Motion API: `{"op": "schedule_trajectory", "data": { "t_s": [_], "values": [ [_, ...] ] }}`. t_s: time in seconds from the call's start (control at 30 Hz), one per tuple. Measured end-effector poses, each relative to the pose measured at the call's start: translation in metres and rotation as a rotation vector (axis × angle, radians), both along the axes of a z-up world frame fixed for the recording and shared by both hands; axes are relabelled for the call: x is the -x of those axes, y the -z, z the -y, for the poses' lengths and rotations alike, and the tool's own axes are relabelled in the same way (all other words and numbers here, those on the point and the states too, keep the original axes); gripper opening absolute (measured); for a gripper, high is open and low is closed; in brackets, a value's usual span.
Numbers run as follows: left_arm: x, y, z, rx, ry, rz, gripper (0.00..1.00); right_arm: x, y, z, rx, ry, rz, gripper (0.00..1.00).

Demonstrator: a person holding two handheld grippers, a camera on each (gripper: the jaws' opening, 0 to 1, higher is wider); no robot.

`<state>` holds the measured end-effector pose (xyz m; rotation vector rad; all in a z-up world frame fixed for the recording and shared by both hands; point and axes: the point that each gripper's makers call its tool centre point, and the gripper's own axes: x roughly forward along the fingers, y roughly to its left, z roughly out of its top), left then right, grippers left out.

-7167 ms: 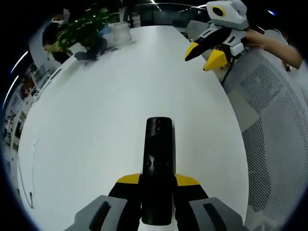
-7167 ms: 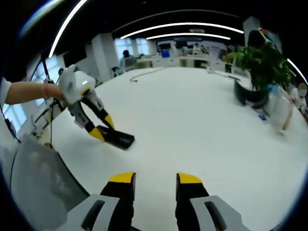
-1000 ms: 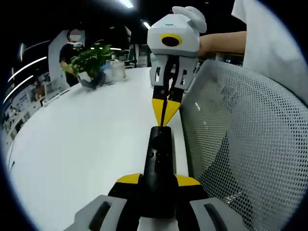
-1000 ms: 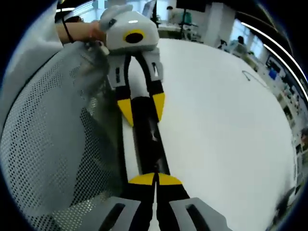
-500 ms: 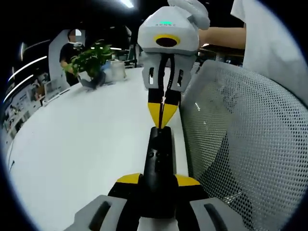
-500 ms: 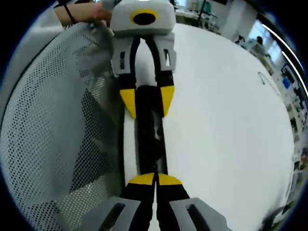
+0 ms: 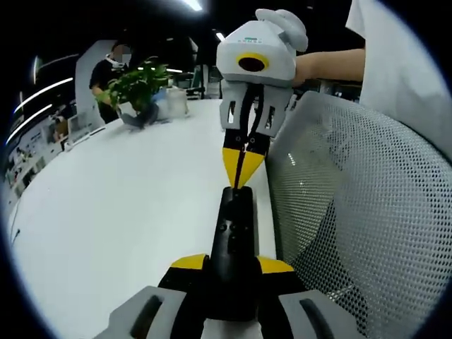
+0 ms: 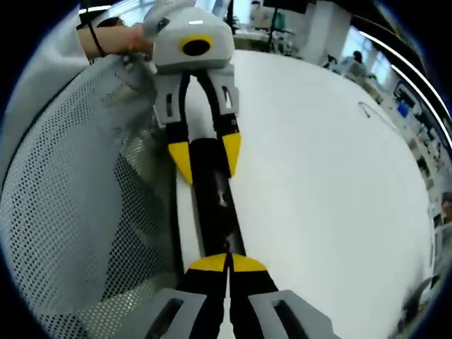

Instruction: Press the specified remote control buttons in sequence, fully releasing each button before pressing the next.

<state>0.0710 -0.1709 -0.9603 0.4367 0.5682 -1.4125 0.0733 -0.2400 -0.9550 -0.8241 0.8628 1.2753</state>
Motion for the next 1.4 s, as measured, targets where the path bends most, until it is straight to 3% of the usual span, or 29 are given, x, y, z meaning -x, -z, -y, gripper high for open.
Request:
{"op": "schedule_trajectory", "data": {
  "t_s": [0.3,0.77,1.27,1.4],
  "values": [
    [0.000,0.000,0.000,-0.003,0.002,0.003,0.25,0.000,-0.003,-0.011,-0.038,0.018,-0.017,0.00],
    [0.000,0.001,0.000,-0.003,0.005,0.003,0.25,-0.001,0.002,-0.014,0.082,-0.091,0.043,0.00],
    [0.000,0.001,0.000,-0.005,0.005,0.009,0.25,-0.003,0.000,-0.011,-0.024,0.061,0.046,0.00],
    [0.000,0.001,0.000,-0.005,0.005,0.012,0.25,-0.003,-0.001,-0.012,-0.081,0.131,-0.015,0.00]
  ]
}}
